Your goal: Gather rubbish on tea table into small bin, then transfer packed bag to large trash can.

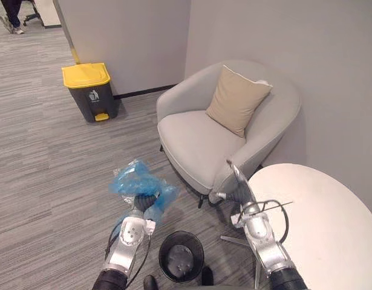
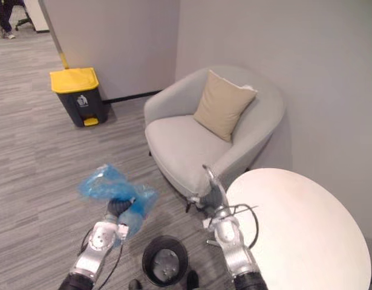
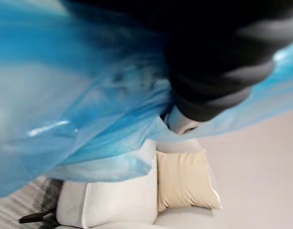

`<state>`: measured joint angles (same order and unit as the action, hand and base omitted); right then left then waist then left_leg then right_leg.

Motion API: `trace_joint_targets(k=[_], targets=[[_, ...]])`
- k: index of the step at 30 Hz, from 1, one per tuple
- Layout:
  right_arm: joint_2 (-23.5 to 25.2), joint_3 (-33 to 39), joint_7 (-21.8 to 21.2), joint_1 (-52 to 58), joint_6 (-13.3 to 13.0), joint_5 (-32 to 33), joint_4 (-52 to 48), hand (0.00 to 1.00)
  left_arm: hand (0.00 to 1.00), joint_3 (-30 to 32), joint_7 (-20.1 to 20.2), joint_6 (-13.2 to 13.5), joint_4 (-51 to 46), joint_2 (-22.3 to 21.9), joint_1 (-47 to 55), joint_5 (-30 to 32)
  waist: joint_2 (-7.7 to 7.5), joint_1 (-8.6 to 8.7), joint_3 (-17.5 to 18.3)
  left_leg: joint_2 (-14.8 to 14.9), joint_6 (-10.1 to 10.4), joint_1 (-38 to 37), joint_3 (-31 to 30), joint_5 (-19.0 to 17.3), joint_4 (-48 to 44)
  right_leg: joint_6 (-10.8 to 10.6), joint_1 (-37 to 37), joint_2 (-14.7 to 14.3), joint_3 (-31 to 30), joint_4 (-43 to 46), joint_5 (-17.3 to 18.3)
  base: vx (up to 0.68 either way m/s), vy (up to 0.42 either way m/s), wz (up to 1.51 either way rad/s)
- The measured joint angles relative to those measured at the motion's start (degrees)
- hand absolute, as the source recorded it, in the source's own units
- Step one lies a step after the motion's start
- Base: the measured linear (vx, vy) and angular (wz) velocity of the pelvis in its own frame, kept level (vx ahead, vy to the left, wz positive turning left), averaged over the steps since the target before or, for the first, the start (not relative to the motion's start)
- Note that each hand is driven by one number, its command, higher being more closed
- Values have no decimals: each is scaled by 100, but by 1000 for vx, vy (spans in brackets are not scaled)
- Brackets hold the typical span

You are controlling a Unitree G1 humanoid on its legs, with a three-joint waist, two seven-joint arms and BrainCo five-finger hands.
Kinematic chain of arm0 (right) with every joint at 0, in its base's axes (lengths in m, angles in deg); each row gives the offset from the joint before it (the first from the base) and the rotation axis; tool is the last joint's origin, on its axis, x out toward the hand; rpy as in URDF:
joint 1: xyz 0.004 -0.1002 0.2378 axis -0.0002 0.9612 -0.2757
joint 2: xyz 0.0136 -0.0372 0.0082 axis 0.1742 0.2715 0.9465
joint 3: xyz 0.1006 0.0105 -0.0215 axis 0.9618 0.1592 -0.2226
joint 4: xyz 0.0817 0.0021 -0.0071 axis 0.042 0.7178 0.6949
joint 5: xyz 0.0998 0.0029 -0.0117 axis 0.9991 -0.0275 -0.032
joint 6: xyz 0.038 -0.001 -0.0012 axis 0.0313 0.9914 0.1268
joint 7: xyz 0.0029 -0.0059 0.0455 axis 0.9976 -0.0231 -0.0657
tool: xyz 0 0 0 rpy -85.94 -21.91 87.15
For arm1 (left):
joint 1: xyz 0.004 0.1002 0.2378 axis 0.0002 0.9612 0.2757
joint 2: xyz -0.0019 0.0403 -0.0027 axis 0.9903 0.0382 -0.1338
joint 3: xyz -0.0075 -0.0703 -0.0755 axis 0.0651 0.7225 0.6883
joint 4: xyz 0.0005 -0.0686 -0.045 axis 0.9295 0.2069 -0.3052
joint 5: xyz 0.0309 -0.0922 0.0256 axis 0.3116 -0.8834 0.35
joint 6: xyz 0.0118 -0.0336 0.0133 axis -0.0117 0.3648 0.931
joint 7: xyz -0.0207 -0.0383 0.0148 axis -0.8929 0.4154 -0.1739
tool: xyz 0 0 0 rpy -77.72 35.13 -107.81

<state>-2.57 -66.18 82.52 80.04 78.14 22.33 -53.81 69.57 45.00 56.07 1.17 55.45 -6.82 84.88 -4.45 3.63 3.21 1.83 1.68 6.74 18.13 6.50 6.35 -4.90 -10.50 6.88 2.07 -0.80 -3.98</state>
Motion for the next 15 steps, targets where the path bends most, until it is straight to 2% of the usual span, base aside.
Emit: trace_joint_targets(k=[2, 6, 10, 15], targets=[[3, 59, -215, 15, 89, 484, 506, 0, 100, 137, 22, -28, 132, -79, 84, -146, 69, -44, -52, -1, -5, 0, -31, -4, 0, -2, 62, 4, 33, -59, 2, 32, -8, 7], [91, 212, -481, 5, 149, 1017, 1298, 0, 100, 346, 144, -67, 749, -156, 191, -320, 129, -83, -113, -8, -4, -6, -129, -7, 0, -11, 143, 7, 122, -75, 25, 55, -4, 12], [190, 232, -680, -25, 178, 1220, 2106, 0, 100, 553, 275, -199, 1528, -220, 264, -328, 109, -169, -236, -12, 13, -101, -166, -61, 0, -12, 262, 13, 174, -85, 74, 70, -2, 6], [194, 258, -709, -27, 291, 1215, 2551, 0, 100, 744, 354, -273, 2077, -293, 422, -433, 150, -266, -353, -33, -18, -321, -170, -96, -1, -19, 468, 28, 192, -41, 92, 80, 8, 0]])
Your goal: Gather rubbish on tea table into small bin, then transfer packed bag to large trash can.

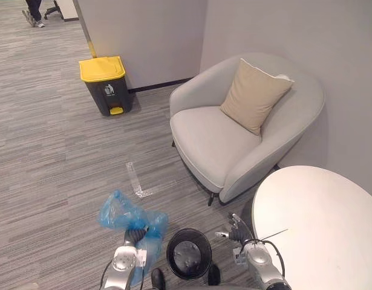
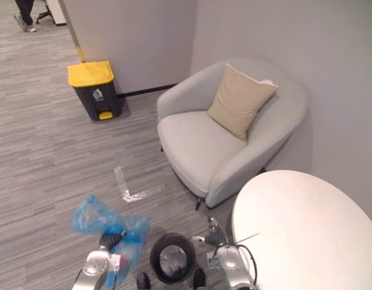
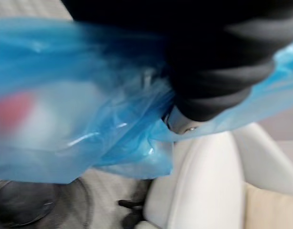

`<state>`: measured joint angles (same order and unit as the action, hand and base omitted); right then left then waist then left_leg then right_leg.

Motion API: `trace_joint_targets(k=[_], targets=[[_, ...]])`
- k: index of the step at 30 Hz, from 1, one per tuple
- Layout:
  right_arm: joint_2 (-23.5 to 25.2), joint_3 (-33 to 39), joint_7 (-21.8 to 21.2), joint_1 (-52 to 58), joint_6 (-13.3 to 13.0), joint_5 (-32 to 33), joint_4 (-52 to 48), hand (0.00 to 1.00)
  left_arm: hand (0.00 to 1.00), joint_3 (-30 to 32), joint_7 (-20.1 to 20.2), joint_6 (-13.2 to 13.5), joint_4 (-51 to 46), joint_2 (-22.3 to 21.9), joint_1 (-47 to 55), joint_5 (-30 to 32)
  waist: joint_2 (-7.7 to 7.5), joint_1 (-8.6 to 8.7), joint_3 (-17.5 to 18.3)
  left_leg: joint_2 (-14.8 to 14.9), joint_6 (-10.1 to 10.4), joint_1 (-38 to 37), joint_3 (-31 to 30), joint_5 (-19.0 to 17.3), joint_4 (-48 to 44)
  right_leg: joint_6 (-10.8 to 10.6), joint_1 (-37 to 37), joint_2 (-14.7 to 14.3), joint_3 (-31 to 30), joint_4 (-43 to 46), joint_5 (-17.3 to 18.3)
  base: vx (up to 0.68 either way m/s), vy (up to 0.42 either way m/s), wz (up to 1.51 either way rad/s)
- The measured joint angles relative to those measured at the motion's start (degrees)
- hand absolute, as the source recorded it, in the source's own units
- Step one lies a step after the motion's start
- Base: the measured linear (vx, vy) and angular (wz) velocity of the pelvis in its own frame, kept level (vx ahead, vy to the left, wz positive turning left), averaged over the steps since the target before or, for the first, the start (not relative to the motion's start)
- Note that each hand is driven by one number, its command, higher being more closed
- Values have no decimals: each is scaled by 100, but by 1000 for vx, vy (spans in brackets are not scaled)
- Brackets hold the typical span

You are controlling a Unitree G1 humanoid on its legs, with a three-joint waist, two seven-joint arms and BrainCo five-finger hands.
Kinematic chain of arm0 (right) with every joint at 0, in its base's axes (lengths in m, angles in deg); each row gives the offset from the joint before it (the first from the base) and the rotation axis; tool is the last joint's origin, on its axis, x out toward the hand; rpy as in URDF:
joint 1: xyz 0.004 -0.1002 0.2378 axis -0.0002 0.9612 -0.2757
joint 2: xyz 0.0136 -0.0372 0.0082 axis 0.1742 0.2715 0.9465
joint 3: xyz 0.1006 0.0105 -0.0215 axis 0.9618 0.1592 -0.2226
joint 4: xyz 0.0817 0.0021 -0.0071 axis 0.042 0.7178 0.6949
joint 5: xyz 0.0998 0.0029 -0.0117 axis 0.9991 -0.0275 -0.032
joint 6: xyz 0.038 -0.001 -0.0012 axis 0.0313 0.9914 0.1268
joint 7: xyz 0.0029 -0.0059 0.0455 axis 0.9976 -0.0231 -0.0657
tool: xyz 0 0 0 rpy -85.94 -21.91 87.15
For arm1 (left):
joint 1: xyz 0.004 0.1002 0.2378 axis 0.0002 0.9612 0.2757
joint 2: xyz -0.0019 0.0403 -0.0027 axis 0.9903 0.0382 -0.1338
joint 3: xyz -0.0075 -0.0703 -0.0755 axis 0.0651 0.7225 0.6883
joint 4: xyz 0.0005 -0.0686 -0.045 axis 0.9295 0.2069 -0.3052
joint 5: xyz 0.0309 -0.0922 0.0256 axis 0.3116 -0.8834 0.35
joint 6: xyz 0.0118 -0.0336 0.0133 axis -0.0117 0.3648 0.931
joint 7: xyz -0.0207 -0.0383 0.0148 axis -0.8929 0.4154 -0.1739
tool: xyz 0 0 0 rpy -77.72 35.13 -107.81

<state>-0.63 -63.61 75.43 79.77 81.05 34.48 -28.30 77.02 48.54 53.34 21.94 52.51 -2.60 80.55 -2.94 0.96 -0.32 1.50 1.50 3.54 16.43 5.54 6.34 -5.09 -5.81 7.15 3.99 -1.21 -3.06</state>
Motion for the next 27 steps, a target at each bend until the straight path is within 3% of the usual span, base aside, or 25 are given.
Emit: trace_joint_targets(k=[3, 8, 10, 12, 13, 14, 15, 16, 18, 20, 21, 23, 25, 26, 27], targets=[[10, 39, 7, -12, 9, -7, 9, 0, 100, 9, 24, -12, 157, -46, 5, -7, 23, -55, -133, -5, 1, -120, -44, -29, -2, -7, 92, 9, 24, 117, 106, 47, 6, 6], [266, 188, 102, -178, 101, -36, 10, 0, 100, 148, 33, -31, 178, -156, -44, -20, -109, -129, -518, 17, -23, -108, 53, -66, -181, -6, -58, 23, -25, 439, 136, -19, 10, -7], [403, 199, 144, -205, 112, -86, -10, 0, 100, 166, 33, -44, 178, -162, -98, -116, -178, -133, -617, 180, -78, 352, 160, -513, -1078, -14, -259, 73, -6, 714, 125, -68, 3, -10], [406, 205, 210, -206, 131, -157, -14, 0, 100, 187, 31, -45, 172, -216, -158, -121, -105, -159, -640, 369, -173, 558, 201, -678, -1467, -71, -416, 29, -38, 872, -18, -97, 16, -23], [432, 235, 251, -238, 159, -182, -32, 0, 100, 288, 26, -41, 150, -300, -186, -126, 29, -220, -719, 513, -225, 641, 239, -759, -1569, 46, -644, 0, 121, 1647, 233, -160, 6, -19], [439, 232, 270, -194, 183, -222, -28, 0, 100, 318, 24, -45, 142, -289, -246, -128, 45, -222, -727, 529, -245, 626, 230, -743, -1586, 136, -845, 106, 194, 2925, 797, -136, -4, -5], [439, 233, 278, -171, 190, -227, -24, 0, 100, 322, 24, -45, 128, -282, -254, -130, 48, -223, -729, 529, -246, 624, 200, -743, -1612, 87, -848, 148, 181, 3292, 949, -69, -50, 14], [441, 235, 308, -128, 190, -236, -22, 0, 100, 327, 24, -44, 82, -260, -236, -130, -21, -238, -684, 520, -246, 652, 157, -743, -1705, -10, -784, 241, 118, 3994, 1183, -27, -98, 12], [434, 238, 342, -130, 190, -348, -20, 0, 100, 330, 24, -50, 68, -238, -221, -145, -154, -307, -622, 504, -196, 916, 89, -703, -2035, -154, -498, 374, -131, 4553, 1361, -72, -173, 18], [408, 252, 377, -179, 190, -418, -10, 0, 100, 335, 23, -85, 68, -267, -215, -226, -187, -331, -630, 537, -143, 1211, -41, -670, -2392, -321, -440, 241, -359, 4477, 1702, -125, -202, 28], [373, 271, 410, -231, 199, -438, -3, 0, 100, 336, 21, -136, 66, -340, -235, -232, -94, -338, -669, 588, -76, 1269, -141, -625, -2446, -328, -416, 107, -489, 4421, 1797, -188, -231, 24], [351, 293, 502, -214, 233, -434, -4, 0, 100, 325, 5, -147, 31, -516, -152, -236, 16, -451, -647, 734, 49, 1335, -200, -482, -2422, -191, -163, -121, -620, 3889, 2171, -184, -207, 2], [335, 276, 601, -338, 225, -429, -20, 0, 100, 172, -30, -150, 16, -560, -182, -269, 28, -494, -594, 862, 186, 1759, -323, -101, -2291, 160, -206, -278, -428, 3248, 2657, -256, -280, 9], [327, 274, 626, -398, 224, -428, -20, 0, 100, 137, -30, -151, 17, -553, -215, -294, 76, -495, -624, 887, 205, 1838, -408, 73, -2142, 267, -210, -346, -376, 3085, 2723, -319, -254, 46], [271, 285, 696, -495, 225, -427, -22, 0, 100, 21, -30, -166, 36, -598, -267, -334, 300, -428, -756, 981, 184, 1827, -644, 398, -1714, 417, -224, -567, -106, 3021, 2619, -348, -207, 55]])
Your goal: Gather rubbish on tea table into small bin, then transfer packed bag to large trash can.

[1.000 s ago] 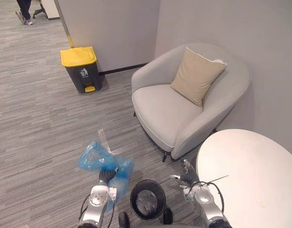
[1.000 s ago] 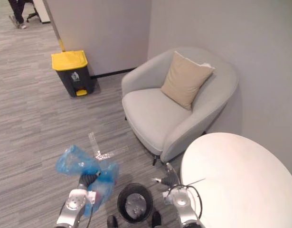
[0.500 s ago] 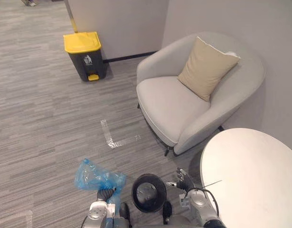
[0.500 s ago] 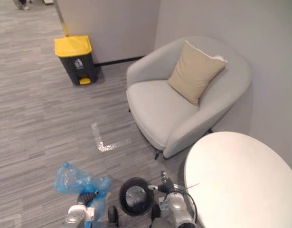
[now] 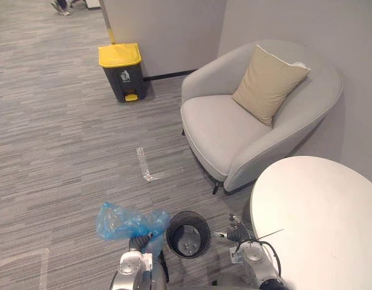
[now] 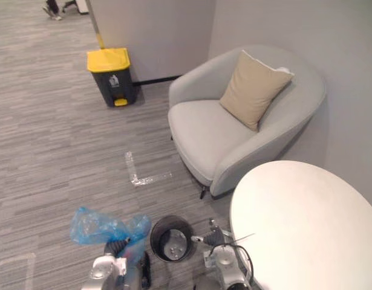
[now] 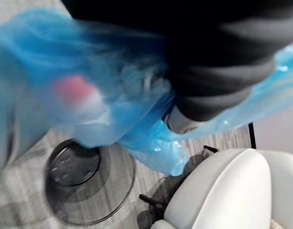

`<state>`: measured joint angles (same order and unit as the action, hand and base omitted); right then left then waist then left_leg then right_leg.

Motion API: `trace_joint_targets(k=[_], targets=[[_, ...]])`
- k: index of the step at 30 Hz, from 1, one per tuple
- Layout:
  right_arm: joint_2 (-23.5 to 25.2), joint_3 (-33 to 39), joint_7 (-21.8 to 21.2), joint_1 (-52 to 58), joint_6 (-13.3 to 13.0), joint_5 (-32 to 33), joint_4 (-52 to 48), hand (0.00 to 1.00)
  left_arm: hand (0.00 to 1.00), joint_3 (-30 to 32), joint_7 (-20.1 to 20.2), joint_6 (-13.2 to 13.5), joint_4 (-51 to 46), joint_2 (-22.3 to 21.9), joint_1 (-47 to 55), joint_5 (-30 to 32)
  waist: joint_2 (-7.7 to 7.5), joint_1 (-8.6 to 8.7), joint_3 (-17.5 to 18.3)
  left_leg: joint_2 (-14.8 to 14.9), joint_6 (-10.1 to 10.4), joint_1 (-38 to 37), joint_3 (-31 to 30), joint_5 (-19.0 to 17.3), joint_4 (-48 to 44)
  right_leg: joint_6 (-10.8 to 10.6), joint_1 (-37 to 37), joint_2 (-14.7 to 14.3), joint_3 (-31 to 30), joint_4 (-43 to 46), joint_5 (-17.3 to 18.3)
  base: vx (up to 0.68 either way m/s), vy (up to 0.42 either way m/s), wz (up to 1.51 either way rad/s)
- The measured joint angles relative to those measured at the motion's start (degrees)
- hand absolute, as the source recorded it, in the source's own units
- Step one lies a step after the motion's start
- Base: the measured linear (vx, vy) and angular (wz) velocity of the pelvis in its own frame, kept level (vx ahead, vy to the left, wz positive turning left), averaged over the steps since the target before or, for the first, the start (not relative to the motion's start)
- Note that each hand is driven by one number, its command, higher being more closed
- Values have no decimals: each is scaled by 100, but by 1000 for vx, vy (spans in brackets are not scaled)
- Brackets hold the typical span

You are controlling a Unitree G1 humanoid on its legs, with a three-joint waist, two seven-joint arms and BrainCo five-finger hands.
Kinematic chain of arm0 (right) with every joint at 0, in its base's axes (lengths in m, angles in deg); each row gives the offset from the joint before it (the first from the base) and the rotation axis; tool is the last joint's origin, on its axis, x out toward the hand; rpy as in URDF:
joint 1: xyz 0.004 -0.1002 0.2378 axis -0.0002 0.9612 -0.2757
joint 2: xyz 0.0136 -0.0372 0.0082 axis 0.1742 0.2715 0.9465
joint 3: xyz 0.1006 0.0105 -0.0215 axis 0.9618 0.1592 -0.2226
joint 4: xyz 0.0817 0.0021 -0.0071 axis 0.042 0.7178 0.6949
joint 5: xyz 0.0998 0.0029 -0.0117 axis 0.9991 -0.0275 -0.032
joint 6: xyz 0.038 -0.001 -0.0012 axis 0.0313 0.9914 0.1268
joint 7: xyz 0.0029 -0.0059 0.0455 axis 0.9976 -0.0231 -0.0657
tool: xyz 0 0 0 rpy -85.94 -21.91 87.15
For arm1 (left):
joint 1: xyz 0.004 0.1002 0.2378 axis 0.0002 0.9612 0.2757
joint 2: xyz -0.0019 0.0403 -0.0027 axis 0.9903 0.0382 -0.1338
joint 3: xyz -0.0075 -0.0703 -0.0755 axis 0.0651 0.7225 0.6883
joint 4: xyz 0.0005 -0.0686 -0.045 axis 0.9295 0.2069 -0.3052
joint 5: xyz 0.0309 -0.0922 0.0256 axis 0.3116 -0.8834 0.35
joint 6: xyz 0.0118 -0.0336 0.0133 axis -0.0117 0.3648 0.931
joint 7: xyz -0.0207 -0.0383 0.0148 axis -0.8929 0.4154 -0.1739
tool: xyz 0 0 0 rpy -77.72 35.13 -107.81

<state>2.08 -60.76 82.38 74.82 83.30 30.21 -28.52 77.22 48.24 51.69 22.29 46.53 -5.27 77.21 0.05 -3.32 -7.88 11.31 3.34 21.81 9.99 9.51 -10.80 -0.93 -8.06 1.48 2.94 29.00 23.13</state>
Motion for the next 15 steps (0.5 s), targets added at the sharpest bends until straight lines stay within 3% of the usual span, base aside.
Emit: trace_joint_targets(k=[2, 3, 4, 6, 7, 10, 12, 13, 15], targets=[[-18, 27, 67, 145, 31, -1, 9, 0, 100, -96, 1, 0, -5, -16, 23, -2, 98, 0, -45, 90, 95, -105, -17, -110, 393, 152, 25, -116, 299, -10, -95, -345, -180, 67], [-2, 78, 86, 213, 50, -2, 9, 0, 100, -102, 2, -3, 0, -23, 34, -2, 68, 29, -61, 133, 144, -87, 82, -454, 407, 257, 38, -57, 492, -162, -205, -338, -143, 77], [42, 203, 104, 213, 68, -1, 25, 0, 100, -124, 4, -2, 1, -20, 9, 1, 28, 33, -103, 104, 65, 85, 158, -504, -1, 365, 14, 54, 682, -268, -329, -334, -132, 81], [-20, 370, 175, 234, 75, 0, 137, 0, 100, -222, 7, -5, 12, -14, 47, 4, -11, 55, -119, -32, -46, 204, 273, -661, -1084, 382, 4, 250, 927, -501, -545, -253, -87, 76], [-118, 367, 191, 248, 81, -1, 274, 0, 100, -317, 15, -4, 32, -13, 69, 5, 7, 59, -101, -49, -49, 76, 420, -923, -1577, 375, 23, 316, 1093, -720, -717, -196, -22, 87], [-193, 486, 193, 266, 84, -2, 513, 0, 100, -376, 26, -6, 249, 17, -66, 13, 190, 178, 13, 33, -29, -671, 893, -1760, -1577, 275, 10, 462, 1610, -1062, -1031, -92, 85, 103], [-178, 590, 188, 270, 85, -1, 578, 0, 100, -463, 29, -7, 360, 91, -166, 64, 228, 294, 37, 4, 31, -1160, 1247, -1801, -887, 142, 20, 586, 1913, -1140, -1119, -77, 123, 117], [-143, 685, 185, 235, 93, 0, 735, 0, 100, -551, 46, -9, 444, 239, -241, 151, 149, 310, 34, -190, 210, -1309, 1308, -1598, -254, 33, 76, 622, 2045, -1372, -1305, -89, 168, 63], [-41, 689, 183, 258, 93, 0, 739, 0, 100, -601, 58, -28, 523, 383, -183, 225, 56, 315, 84, -358, 158, -1478, 1273, -1400, 130, -45, 241, 638, 2061, -1689, -1502, -73, 175, 35]])
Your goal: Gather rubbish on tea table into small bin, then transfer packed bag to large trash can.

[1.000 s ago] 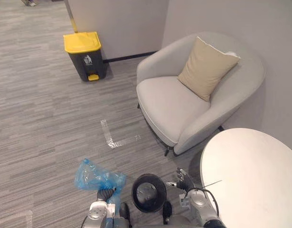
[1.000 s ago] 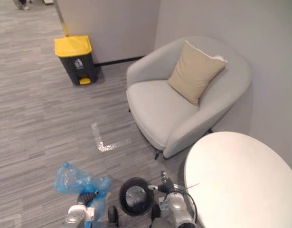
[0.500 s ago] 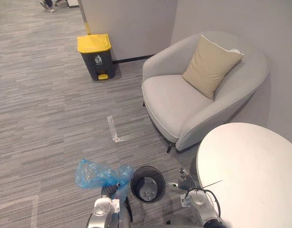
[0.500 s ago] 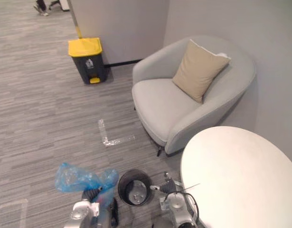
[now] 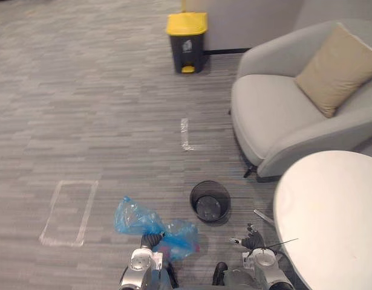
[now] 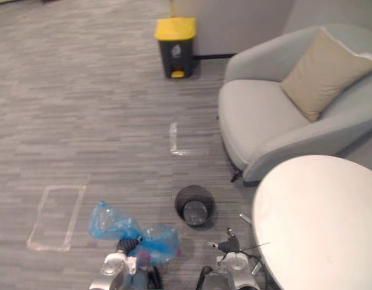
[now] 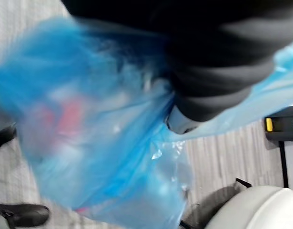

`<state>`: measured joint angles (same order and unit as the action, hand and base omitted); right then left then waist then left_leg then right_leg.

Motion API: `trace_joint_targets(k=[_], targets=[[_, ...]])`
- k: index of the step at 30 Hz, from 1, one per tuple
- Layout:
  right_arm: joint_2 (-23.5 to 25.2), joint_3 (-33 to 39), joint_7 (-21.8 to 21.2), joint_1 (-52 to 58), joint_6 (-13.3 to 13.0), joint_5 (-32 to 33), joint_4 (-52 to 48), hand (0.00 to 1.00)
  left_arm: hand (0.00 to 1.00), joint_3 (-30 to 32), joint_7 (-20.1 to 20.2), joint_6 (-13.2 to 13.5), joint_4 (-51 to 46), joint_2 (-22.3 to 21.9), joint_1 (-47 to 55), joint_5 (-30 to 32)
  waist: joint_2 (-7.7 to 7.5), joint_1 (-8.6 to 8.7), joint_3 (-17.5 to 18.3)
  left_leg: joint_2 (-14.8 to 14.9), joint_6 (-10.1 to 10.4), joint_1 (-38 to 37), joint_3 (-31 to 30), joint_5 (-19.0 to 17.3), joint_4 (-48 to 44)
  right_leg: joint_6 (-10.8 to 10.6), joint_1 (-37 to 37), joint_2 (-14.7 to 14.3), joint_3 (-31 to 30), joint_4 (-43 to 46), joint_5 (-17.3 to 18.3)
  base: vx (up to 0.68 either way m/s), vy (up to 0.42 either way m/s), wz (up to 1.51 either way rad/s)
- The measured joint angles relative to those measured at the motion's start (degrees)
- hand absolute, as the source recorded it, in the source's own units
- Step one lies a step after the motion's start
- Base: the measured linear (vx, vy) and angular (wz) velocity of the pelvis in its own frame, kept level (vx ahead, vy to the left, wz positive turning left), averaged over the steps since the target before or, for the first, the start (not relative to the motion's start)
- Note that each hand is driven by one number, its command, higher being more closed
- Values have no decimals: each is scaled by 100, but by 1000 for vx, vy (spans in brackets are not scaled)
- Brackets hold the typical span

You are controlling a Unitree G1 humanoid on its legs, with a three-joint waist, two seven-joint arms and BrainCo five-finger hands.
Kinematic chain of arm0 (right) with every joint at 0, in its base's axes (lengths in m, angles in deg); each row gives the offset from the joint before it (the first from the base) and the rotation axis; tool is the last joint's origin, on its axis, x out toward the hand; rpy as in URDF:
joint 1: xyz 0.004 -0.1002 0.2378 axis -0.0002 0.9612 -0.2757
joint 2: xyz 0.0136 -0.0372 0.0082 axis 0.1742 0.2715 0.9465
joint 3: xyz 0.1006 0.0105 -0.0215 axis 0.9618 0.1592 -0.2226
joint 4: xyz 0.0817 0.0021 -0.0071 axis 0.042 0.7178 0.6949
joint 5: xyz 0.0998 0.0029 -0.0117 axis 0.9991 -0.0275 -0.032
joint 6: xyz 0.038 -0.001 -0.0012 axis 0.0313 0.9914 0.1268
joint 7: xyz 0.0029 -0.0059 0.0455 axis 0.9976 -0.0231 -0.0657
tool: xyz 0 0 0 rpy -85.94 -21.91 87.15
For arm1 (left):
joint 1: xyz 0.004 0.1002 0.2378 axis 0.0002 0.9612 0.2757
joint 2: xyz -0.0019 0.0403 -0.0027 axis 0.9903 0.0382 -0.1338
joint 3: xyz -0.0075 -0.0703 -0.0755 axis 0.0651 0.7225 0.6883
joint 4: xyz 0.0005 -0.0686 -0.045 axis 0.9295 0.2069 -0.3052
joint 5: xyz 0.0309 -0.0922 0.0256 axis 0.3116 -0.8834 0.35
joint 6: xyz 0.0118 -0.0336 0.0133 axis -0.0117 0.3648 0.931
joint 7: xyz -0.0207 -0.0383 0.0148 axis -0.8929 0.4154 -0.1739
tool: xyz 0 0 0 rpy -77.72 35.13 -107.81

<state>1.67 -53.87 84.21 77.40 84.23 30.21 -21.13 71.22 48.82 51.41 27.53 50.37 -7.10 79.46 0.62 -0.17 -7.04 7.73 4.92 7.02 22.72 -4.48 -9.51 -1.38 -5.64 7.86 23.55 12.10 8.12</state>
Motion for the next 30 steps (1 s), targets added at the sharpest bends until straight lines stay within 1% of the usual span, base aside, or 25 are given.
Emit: trace_joint_targets(k=[1, 4, 7, 11, 12, 14, 16, 17, 18, 19, 20, 21, 22, 23, 24, 25, 26, 27, 28, 29, 30], targets=[[26, 1, -2, 42, -2, -1, 11, 0, 100, -14, 2, -29, 112, 82, 78, 43, -46, 18, 35, -159, -69, -192, -33, 123, 278, -71, 185, 26, 9, -213, -123, -33, 107, 14], [-9, 3, -1, 22, -5, -7, 104, 0, 100, -51, 1, -61, 247, 195, 132, 173, -46, 27, 74, -388, -210, -340, -121, 310, 642, -174, 266, 138, 15, -339, -236, -77, 134, 14], [-10, 2, -4, 10, 17, -25, 312, 0, 100, -30, -7, -62, 366, 251, 200, 233, -49, 23, 77, -564, -316, -466, -149, 599, 1140, -238, 219, 204, 37, -401, -322, -81, 97, 10], [-15, 2, -1, -17, 47, -38, 392, 0, 100, 134, -12, -62, 487, 284, 278, 230, -99, 12, 70, -677, -392, -502, -201, 687, 1327, -317, 215, 264, 79, -448, -368, -40, 76, 8], [-27, 5, -1, -20, 47, -47, 392, 0, 100, 159, -23, -61, 489, 295, 309, 230, -133, 11, 77, -742, -432, -483, -241, 659, 1318, -376, 201, 325, 107, -412, -272, 2, 88, 25], [-32, 18, 3, -23, 47, -162, 392, 0, 100, 247, -24, -61, 489, 289, 315, 228, -198, 15, 87, -839, -520, -349, -338, 466, 1163, -531, 130, 491, 135, -194, -96, 48, 117, 39], [-32, 117, 3, -22, 62, -236, 395, 0, 100, 314, -30, -61, 482, 295, 308, 225, -325, 21, 30, -965, -619, -124, -487, 124, 615, -796, 59, 748, 96, 258, 258, 115, 104, 59], [-44, 130, 4, -22, 90, -236, 428, 0, 100, 340, -33, -61, 480, 294, 308, 215, -399, 18, 26, -1032, -685, 12, -630, -163, 220, -939, 58, 924, 80, 554, 375, 158, 98, 56], [-51, 133, 6, -23, 100, -235, 439, 0, 100, 351, -32, -60, 452, 285, 318, 164, -417, 20, 22, -1068, -716, 47, -680, -277, 67, -857, 64, 993, 61, 754, 330, 258, 220, 66], [-70, 132, 5, -59, 115, -233, 500, 0, 100, 339, -44, -68, 445, 285, 318, 106, -362, 16, -25, -1118, -792, 73, -875, -600, -324, -641, -303, 1169, -436, 1842, 172, 161, 161, 47], [-57, 132, 5, -61, 118, -232, 502, 0, 100, 345, -48, -67, 427, 286, 307, 101, -348, 15, -35, -1120, -834, 53, -928, -666, -389, -560, -431, 1184, -581, 2170, 78, 164, 176, 44], [-28, 132, 7, -75, 118, -230, 505, 0, 100, 348, -57, -66, 370, 289, 310, 96, -314, 15, -92, -1105, -885, -14, -997, -718, -455, -487, -652, 1181, -792, 2569, 64, 191, 97, 33], [34, 118, 0, -60, 116, -229, 507, 0, 100, 346, -64, -68, 328, 271, 313, 42, -248, 38, -169, -1054, -961, -99, -1137, -902, -583, -465, -854, 955, -1138, 2992, 335, 308, 110, 43], [93, 112, -3, -56, 112, -229, 504, 0, 100, 353, -96, -67, 283, 281, 300, -13, -257, 36, -167, -1034, -982, -215, -1260, -1000, -559, -399, -1093, 633, -1264, 3162, 639, 325, 81, 48], [99, 110, -3, -55, 113, -227, 506, 0, 100, 354, -118, -66, 278, 291, 269, -17, -259, 43, -168, -1031, -988, -289, -1335, -1050, -516, -345, -1263, 444, -1232, 3134, 731, 247, 23, 40], [91, 113, 0, -57, 112, -226, 506, 0, 100, 358, -129, -66, 279, 291, 237, -19, -255, 52, -182, -1031, -982, -374, -1385, -1081, -464, -323, -1377, 311, -1155, 3027, 750, 362, 14, 46], [74, 124, 6, -43, 111, -223, 507, 0, 100, 353, -136, -66, 282, 282, 178, -19, -254, 94, -199, -1038, -957, -545, -1474, -1118, -334, -266, -1536, 114, -939, 2636, 713, 484, 4, 51], [76, 184, 6, -54, 103, -195, 497, 0, 100, 343, -134, -64, 281, 284, 139, -17, -268, 124, -191, -1070, -856, -750, -1564, -1123, -169, -112, -1659, -86, -729, 2049, 588, 516, -2, 50], [79, 236, 5, -21, 95, -194, 487, 0, 100, 338, -129, -65, 283, 285, 117, -16, -281, 148, -190, -1093, -793, -846, -1624, -1156, -111, -1, -1676, -184, -695, 1808, 504, 522, -21, 49], [83, 357, 5, 27, 87, -180, 460, 0, 100, 338, -129, -63, 281, 273, 83, -11, -289, 198, -178, -1114, -711, -1036, -1744, -1208, -17, 174, -1710, -314, -677, 1527, 358, 476, -29, 57], [93, 463, 4, 82, 94, -178, 378, 0, 100, 345, -129, -60, 277, 264, 67, -9, -311, 254, -154, -1118, -599, -1249, -1859, -1275, 43, 419, -1656, -399, -584, 1258, 123, 647, -46, 93]])
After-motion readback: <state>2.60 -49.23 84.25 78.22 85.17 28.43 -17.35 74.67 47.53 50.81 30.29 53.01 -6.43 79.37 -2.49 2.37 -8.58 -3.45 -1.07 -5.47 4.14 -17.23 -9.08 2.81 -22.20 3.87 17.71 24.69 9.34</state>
